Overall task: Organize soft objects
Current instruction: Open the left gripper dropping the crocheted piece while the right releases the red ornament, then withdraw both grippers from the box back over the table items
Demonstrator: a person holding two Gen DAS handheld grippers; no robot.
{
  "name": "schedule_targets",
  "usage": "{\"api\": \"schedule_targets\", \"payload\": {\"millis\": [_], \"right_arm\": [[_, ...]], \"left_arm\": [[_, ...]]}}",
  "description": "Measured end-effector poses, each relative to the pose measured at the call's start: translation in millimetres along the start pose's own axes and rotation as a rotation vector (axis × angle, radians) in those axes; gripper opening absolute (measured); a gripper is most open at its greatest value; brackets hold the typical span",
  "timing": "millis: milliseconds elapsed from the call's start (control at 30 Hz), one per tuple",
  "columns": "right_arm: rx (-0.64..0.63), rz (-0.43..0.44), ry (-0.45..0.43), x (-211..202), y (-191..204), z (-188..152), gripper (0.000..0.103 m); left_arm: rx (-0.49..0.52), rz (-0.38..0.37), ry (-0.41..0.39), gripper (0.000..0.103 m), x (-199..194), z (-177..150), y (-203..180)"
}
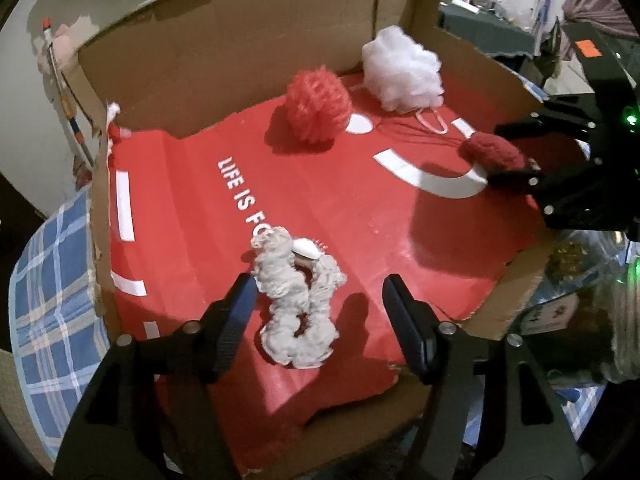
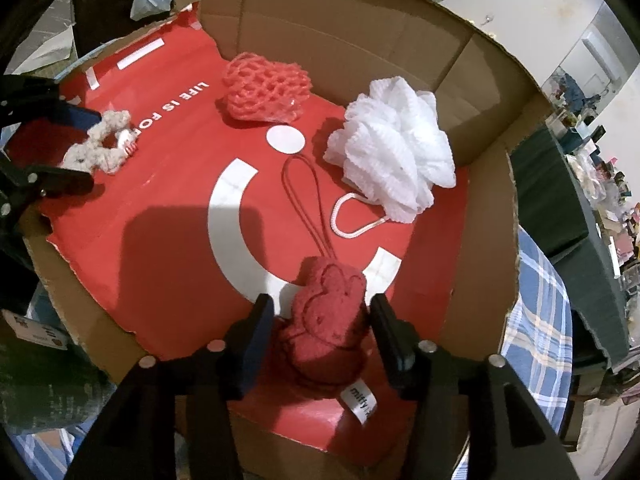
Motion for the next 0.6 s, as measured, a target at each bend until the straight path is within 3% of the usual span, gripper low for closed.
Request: {"api": "schedule_targets", "payload": {"millis": [33, 233, 333, 467, 600], "right_arm": [[0.005, -0.005, -0.007, -2.4, -0.4, 0.0, 0.065], [0.046, -0.005, -0.059, -28.6, -6.0, -1.9, 0.07], [0.081, -0.009, -0.102, -50.2, -9.6, -6.8, 0.077], [0.127, -0.008, -0.178, -85.9, -12.6, -18.4, 0.086], [0.168, -0.023, -0.26, -122.9, -13.9, -34.8, 0.094]], "left_arm": [[0.002, 0.008, -0.006, 0.064, -2.7, 0.5, -0.4], [-0.033, -0.005, -0.064, 0.065, -31.3, -2.7, -2.3], [-0.054, -0.008, -0.115, 0.074, -50.1, -7.9, -5.1], [-0.082, -0.015, -0.2, 0.074, -82.1, -17.5, -13.5], [-0.086, 0.004, -0.29, 0.085, -111.3, -32.9, -29.0]]}}
Point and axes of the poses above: each gripper's, at about its wrist camera, not at the fingertips, and x roughly the way its jaws point, y to its left, z to its top, the point moved 4 cm from there along x, roughly the way its jaws point, and after that the axes turned 7 degrees about y, right-handed, at the moved point
